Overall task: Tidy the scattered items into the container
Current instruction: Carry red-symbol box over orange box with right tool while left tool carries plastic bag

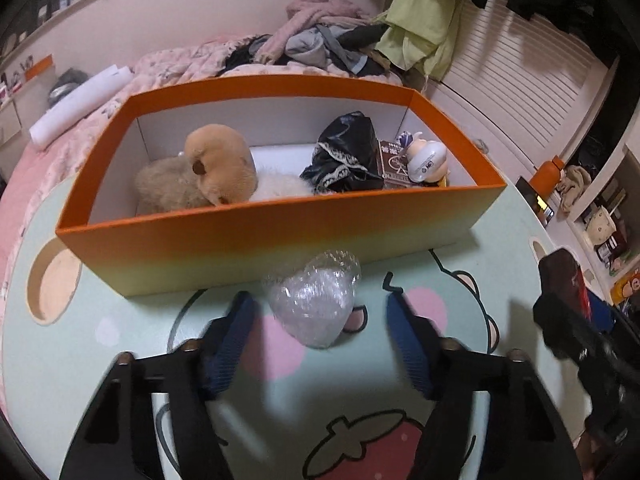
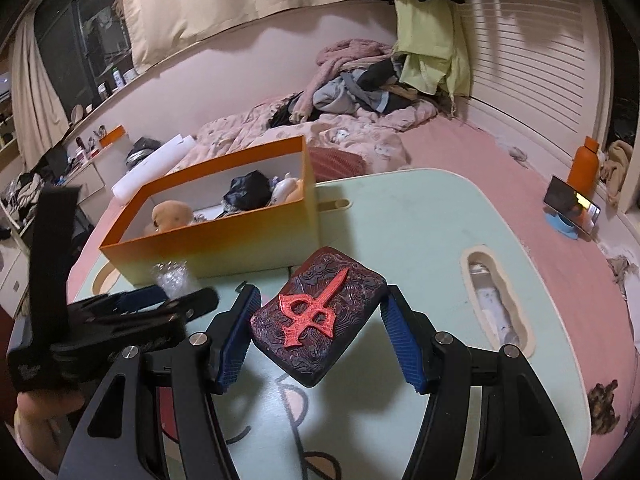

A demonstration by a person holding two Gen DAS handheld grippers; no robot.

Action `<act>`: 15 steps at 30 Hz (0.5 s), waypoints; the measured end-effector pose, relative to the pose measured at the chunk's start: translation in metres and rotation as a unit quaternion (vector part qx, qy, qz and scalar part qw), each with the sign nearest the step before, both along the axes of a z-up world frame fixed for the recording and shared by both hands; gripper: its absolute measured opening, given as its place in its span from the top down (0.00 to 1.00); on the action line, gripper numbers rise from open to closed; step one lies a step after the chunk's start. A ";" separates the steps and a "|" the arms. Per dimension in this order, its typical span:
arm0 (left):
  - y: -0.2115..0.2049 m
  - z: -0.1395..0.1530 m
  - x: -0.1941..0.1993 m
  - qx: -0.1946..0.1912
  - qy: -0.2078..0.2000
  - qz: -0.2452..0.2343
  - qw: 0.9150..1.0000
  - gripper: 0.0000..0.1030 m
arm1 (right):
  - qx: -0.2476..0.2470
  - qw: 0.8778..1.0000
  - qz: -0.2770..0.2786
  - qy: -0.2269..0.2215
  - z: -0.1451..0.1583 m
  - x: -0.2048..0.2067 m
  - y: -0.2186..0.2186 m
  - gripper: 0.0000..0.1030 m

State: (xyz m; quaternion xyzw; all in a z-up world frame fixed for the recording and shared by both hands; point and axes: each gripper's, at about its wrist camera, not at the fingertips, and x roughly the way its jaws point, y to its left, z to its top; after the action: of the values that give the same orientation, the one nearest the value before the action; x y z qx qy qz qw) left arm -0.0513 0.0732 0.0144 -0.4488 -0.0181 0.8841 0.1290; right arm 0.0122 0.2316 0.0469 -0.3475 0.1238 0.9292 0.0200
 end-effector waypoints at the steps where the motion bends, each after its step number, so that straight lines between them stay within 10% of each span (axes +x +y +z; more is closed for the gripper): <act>1: -0.001 0.000 0.000 0.002 -0.001 -0.004 1.000 0.69 | 0.000 1.000 0.003 0.000 0.000 0.000 -0.002 0.39; 15: -0.050 0.061 0.039 0.024 0.101 0.002 0.995 0.70 | -0.014 1.000 0.020 -0.003 0.002 -0.002 -0.008 0.39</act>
State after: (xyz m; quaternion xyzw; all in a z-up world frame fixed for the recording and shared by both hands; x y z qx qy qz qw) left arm -0.0127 0.0234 0.0750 -0.3540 -0.0267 0.9245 0.1391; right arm 0.0106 0.2231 0.0491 -0.3526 0.1296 0.9267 -0.0034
